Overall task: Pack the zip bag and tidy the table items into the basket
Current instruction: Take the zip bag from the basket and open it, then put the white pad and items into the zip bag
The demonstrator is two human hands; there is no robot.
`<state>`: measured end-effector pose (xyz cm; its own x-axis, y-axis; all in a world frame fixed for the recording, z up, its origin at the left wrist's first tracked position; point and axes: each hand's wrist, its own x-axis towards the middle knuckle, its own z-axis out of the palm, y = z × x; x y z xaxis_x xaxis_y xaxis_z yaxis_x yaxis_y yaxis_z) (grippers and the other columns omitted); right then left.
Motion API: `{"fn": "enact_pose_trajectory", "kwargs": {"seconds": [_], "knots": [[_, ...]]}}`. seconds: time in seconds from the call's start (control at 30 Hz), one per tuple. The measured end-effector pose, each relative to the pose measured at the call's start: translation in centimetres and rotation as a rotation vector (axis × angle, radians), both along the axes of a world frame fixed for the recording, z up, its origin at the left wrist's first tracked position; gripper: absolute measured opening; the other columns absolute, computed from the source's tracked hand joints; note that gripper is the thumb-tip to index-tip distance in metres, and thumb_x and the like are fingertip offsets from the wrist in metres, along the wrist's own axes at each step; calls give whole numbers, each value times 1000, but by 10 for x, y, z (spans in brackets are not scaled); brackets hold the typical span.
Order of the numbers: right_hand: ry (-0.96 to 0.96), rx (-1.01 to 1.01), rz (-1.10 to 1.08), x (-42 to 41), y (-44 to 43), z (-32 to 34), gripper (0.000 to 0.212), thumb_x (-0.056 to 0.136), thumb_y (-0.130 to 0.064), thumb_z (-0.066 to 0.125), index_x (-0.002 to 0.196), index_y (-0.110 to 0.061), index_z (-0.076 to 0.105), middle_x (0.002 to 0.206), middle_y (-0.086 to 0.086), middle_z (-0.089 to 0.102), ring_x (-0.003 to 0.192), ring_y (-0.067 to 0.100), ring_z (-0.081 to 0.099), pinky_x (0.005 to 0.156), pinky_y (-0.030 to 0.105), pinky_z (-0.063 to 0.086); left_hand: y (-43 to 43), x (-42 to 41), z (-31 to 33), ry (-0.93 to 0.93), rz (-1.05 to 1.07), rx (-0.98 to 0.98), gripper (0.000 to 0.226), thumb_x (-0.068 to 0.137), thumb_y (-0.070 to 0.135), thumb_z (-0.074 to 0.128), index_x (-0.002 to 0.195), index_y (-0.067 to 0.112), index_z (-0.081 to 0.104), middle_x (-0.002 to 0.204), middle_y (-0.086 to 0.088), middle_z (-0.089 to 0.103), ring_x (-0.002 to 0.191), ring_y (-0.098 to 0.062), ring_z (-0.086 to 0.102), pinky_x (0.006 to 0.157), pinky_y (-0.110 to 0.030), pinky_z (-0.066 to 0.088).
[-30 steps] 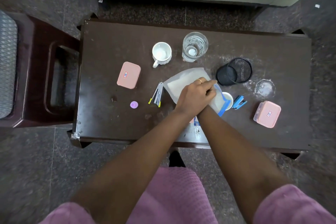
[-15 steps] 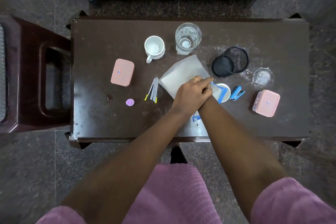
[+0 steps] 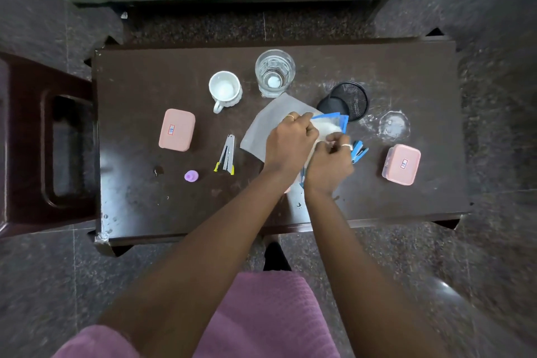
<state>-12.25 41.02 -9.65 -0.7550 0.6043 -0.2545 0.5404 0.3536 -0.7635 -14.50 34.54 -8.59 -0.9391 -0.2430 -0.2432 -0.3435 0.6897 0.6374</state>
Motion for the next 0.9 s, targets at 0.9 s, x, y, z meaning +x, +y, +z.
{"fn": "enact_pose_trajectory", "kwargs": {"seconds": [0.9], "knots": [[-565, -436, 425, -49, 60, 16, 56, 64, 14, 69, 113, -10, 56, 110, 18, 61, 98, 34, 62, 81, 45, 53, -5, 0, -3, 162, 42, 104, 25, 84, 5, 57, 104, 6, 72, 69, -23, 61, 59, -29, 54, 62, -30, 43]]}}
